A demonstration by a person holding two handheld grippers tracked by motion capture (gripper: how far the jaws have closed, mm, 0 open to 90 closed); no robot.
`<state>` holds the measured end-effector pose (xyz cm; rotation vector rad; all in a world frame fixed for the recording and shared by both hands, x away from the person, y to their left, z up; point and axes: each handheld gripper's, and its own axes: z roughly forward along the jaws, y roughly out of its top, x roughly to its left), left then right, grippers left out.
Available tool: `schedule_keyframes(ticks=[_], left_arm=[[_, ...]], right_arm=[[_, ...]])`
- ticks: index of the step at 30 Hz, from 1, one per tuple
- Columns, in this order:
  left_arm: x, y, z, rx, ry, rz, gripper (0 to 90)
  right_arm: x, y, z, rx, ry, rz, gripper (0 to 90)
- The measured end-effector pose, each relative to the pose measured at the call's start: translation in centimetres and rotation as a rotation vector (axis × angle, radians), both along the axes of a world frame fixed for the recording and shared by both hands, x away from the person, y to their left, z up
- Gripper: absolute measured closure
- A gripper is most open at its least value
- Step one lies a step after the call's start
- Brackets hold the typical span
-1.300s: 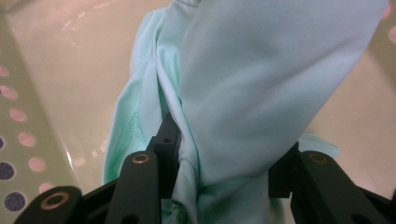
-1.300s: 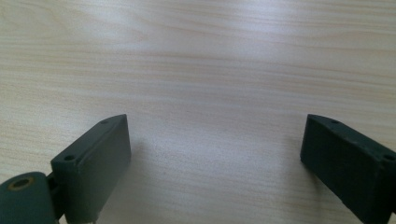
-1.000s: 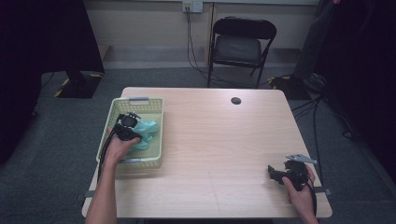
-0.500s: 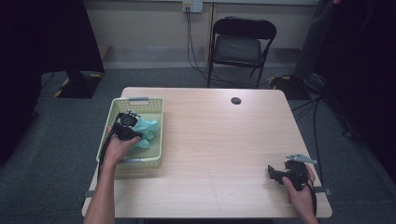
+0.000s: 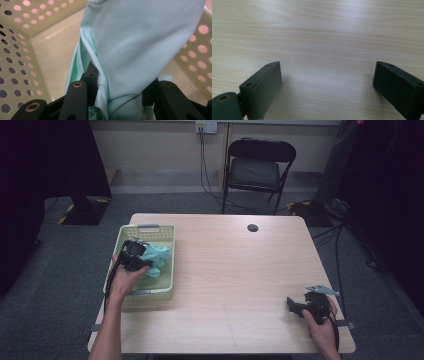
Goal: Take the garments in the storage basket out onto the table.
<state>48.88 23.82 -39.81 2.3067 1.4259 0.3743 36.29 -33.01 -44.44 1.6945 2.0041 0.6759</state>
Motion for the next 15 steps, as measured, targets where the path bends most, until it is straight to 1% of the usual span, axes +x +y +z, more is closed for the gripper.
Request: schedule_keyframes(ticks=[2, 5, 6, 8, 11, 15], left_arm=[[-0.1, 0.1, 0.2, 0.0, -0.01, -0.003, 60.9], [-0.3, 0.2, 0.6, -0.01, -0.026, 0.006, 60.9], [-0.4, 0.2, 0.6, -0.006, -0.029, 0.006, 60.9], [-0.5, 0.0, 0.6, -0.011, -0.036, 0.0, 60.9], [-0.6, -0.4, 0.9, -0.004, -0.052, -0.013, 60.9], [-0.8, -0.8, 1.1, -0.015, -0.064, -0.014, 60.9]], right_arm=[[0.0, 0.0, 0.0, 0.0, 0.0, 0.0, 7.4], [0.0, 0.0, 0.0, 0.0, 0.0, 0.0, 7.4], [0.0, 0.0, 0.0, 0.0, 0.0, 0.0, 7.5], [0.0, 0.0, 0.0, 0.0, 0.0, 0.0, 7.4], [0.0, 0.0, 0.0, 0.0, 0.0, 0.0, 7.4], [0.0, 0.0, 0.0, 0.0, 0.0, 0.0, 7.5]])
